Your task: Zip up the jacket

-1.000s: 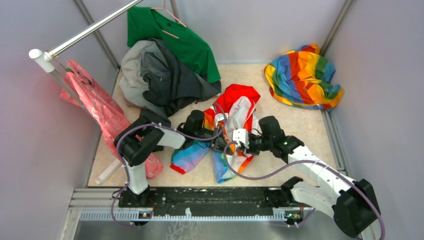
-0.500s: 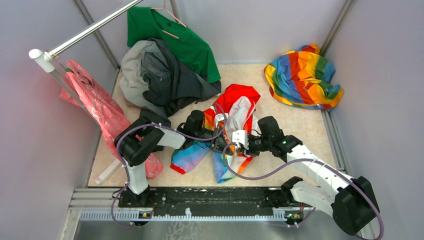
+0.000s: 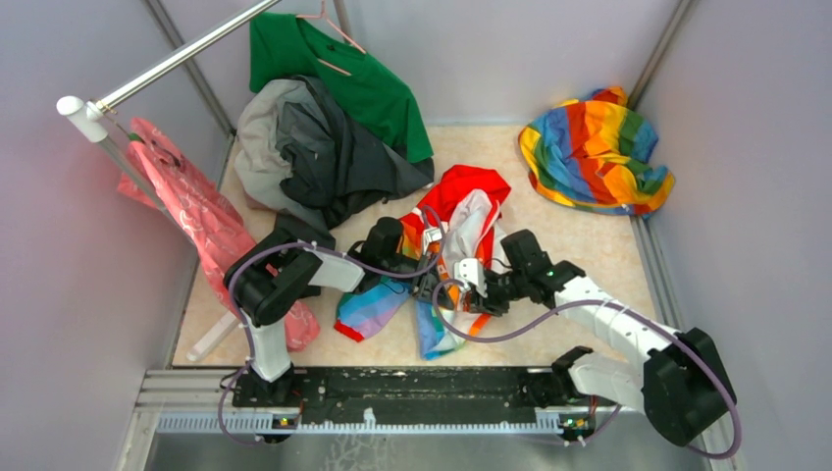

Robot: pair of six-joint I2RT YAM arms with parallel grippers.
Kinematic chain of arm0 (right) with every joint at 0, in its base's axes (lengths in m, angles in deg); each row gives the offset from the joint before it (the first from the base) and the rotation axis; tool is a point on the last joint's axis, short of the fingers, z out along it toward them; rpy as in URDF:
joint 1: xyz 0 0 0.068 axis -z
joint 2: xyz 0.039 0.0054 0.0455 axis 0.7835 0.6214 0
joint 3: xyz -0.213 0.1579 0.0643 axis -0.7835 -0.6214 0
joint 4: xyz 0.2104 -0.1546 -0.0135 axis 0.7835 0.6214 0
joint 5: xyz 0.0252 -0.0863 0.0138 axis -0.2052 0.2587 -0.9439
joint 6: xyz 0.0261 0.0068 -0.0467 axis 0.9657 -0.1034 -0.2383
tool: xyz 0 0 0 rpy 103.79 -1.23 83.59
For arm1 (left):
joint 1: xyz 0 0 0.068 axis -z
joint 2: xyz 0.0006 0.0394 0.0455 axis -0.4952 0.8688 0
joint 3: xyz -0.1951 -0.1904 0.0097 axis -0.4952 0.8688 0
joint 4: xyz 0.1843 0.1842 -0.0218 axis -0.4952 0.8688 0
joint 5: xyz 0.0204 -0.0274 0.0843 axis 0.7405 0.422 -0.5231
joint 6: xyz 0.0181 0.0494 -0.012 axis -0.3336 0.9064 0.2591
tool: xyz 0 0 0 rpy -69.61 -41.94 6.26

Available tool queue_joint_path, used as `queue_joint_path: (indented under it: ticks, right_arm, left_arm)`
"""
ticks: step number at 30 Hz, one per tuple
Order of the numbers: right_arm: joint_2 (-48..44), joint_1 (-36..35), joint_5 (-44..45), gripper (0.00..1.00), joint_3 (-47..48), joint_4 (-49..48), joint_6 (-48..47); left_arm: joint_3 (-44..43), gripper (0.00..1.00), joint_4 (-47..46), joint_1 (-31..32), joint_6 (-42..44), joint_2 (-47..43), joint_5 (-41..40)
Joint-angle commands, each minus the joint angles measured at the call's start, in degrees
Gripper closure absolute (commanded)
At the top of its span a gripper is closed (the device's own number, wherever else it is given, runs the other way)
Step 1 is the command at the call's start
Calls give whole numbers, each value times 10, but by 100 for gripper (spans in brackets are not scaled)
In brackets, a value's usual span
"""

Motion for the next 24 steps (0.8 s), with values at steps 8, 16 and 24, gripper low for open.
queue_joint_path:
  ticks: [8, 16, 24]
  right_arm:
    - [46, 5, -58, 65, 50, -1, -17]
    - [69, 5, -55, 66, 57, -3, -4]
    - [64, 5, -68, 84, 56, 9, -15]
  left_arm:
    - [-27, 100, 60, 7, 72, -15, 26]
    - [-32, 100, 81, 10, 90, -15, 28]
    - [-26, 100, 83, 8, 96, -21, 16]
